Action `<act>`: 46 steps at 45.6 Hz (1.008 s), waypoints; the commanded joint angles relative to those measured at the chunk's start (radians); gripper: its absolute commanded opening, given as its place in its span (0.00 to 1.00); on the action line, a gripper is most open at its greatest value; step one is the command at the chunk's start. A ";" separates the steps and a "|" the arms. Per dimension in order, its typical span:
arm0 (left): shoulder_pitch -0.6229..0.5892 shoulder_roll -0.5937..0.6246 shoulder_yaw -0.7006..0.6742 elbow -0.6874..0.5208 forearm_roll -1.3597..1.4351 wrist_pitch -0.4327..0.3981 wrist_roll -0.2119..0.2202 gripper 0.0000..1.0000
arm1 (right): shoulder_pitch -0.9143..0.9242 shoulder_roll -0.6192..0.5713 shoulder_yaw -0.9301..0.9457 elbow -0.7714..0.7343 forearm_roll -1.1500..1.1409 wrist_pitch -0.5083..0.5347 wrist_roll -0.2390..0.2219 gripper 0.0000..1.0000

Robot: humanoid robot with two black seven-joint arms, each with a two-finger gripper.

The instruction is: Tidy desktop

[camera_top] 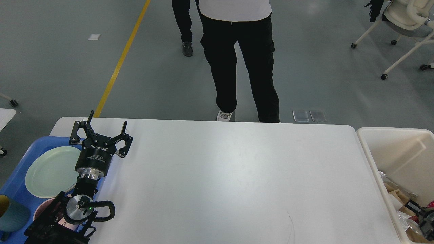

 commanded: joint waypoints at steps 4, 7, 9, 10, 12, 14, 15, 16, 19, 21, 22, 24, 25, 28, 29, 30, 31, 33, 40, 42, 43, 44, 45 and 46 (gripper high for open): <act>0.000 0.000 0.000 0.000 0.000 0.000 0.000 0.96 | 0.000 0.001 0.001 -0.002 0.000 0.001 0.000 1.00; 0.000 0.000 0.000 0.000 0.000 0.000 0.000 0.96 | 0.000 -0.001 0.001 -0.008 0.000 -0.001 0.000 1.00; 0.000 0.000 0.000 0.000 0.000 0.000 0.000 0.96 | 0.000 -0.004 0.003 -0.011 0.000 -0.002 0.002 1.00; 0.000 0.000 0.000 0.000 0.000 0.000 0.000 0.96 | 0.000 -0.007 0.004 -0.011 0.002 -0.002 0.002 1.00; 0.000 0.000 0.000 0.000 0.000 0.000 0.000 0.96 | 0.020 -0.018 0.053 -0.002 0.003 -0.001 0.006 1.00; 0.000 0.000 0.000 0.000 0.000 -0.002 0.000 0.96 | 0.044 -0.026 0.133 -0.001 0.003 0.002 0.008 1.00; 0.000 0.000 0.000 0.000 0.000 0.000 0.000 0.96 | 0.063 -0.032 0.189 -0.001 0.003 0.002 0.008 1.00; 0.000 0.000 0.000 0.000 0.000 0.000 0.000 0.96 | 0.078 -0.039 0.252 0.001 0.003 0.004 0.008 1.00; 0.000 0.000 0.000 0.000 0.000 0.000 0.000 0.96 | 0.110 -0.068 0.468 0.002 0.002 0.005 0.008 1.00; 0.000 0.000 0.000 0.000 0.000 0.000 0.000 0.96 | 0.126 -0.075 0.622 0.002 0.003 0.004 0.006 1.00; 0.000 0.000 0.000 0.000 0.000 0.000 0.000 0.96 | 0.133 -0.078 0.697 0.005 0.002 0.005 0.003 1.00; 0.000 0.000 0.000 0.000 0.000 0.000 0.000 0.96 | 0.156 -0.082 0.829 0.012 0.000 0.009 0.003 1.00; -0.002 0.000 0.000 0.000 0.000 0.000 0.000 0.96 | 0.167 -0.082 0.896 0.019 -0.002 0.009 0.003 1.00; 0.000 0.000 0.000 0.000 0.000 0.000 0.000 0.96 | 0.196 -0.099 1.070 0.079 0.000 0.010 0.008 1.00; 0.000 0.000 0.000 0.000 0.000 0.000 0.000 0.96 | 0.202 -0.114 1.124 0.113 0.000 0.010 0.008 1.00; 0.000 0.000 0.000 0.000 0.000 0.000 0.000 0.96 | 0.203 -0.134 1.174 0.148 0.000 0.010 0.009 1.00; 0.000 0.000 0.000 0.000 0.000 0.000 0.000 0.96 | 0.203 -0.150 1.223 0.183 0.000 0.012 0.011 1.00; 0.000 0.000 0.000 0.000 0.000 0.000 0.000 0.96 | 0.193 -0.177 1.317 0.266 0.000 0.013 0.011 1.00; 0.000 0.000 0.000 0.000 0.000 0.000 0.000 0.96 | 0.105 -0.227 1.645 0.522 0.000 0.016 0.014 1.00; 0.000 0.000 0.000 0.000 0.000 0.000 0.000 0.96 | 0.065 -0.223 1.754 0.583 -0.005 0.022 0.014 1.00; -0.002 0.000 0.000 0.000 0.000 0.000 0.000 0.96 | 0.040 -0.220 1.808 0.617 -0.012 0.025 0.014 1.00; 0.000 0.000 0.000 0.000 0.000 0.000 0.000 0.96 | 0.013 -0.217 1.854 0.643 -0.017 0.028 0.014 1.00; 0.000 0.000 0.000 0.000 0.000 0.000 0.000 0.96 | -0.015 -0.211 1.897 0.666 -0.018 0.030 0.014 1.00; 0.000 0.000 0.000 0.000 0.000 0.000 0.000 0.96 | -0.043 -0.202 1.934 0.689 -0.020 0.032 0.014 1.00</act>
